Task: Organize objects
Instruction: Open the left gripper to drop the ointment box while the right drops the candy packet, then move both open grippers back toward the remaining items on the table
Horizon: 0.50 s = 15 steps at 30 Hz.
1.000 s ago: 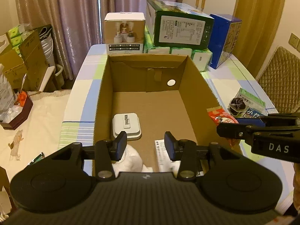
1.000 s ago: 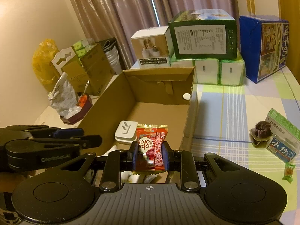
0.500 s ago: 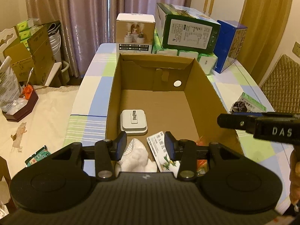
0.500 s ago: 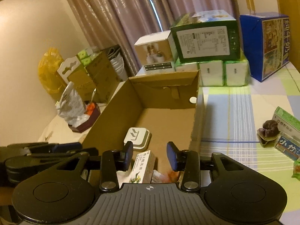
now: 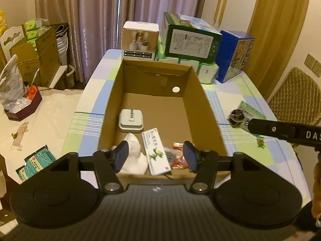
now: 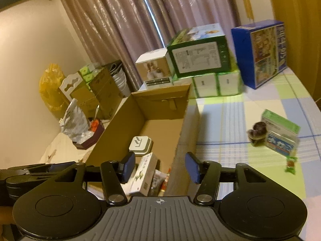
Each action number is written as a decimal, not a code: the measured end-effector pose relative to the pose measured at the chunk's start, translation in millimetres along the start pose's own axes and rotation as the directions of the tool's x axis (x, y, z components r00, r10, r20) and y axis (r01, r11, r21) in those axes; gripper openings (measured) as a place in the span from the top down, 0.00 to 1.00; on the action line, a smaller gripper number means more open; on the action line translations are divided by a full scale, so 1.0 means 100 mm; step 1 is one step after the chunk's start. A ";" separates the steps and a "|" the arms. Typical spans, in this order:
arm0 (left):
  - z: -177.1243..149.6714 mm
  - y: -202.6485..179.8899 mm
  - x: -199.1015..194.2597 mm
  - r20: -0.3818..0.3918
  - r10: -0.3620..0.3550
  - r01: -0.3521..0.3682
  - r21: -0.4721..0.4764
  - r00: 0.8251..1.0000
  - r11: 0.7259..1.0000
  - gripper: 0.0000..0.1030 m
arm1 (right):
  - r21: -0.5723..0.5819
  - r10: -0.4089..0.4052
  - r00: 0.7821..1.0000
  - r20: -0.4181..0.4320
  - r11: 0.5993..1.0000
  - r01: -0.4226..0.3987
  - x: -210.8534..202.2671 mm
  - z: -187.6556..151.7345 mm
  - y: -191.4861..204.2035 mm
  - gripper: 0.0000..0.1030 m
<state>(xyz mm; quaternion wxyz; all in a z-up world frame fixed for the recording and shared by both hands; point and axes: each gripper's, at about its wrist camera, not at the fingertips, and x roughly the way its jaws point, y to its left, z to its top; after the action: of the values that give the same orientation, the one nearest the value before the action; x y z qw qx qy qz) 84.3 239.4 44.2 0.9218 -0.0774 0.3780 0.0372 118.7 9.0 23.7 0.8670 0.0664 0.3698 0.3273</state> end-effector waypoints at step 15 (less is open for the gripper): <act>-0.33 -0.53 -0.52 0.051 -0.007 0.008 -0.012 0.999 1.000 0.06 | 0.012 -0.085 0.996 0.015 0.996 0.085 -0.81 -0.44 -0.30 0.11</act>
<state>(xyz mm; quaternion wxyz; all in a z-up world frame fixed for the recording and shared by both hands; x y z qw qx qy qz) 31.1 181.5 64.1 0.9308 -0.0835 0.3539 0.0381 63.0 -69.7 30.0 0.8826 0.0584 0.3673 0.2875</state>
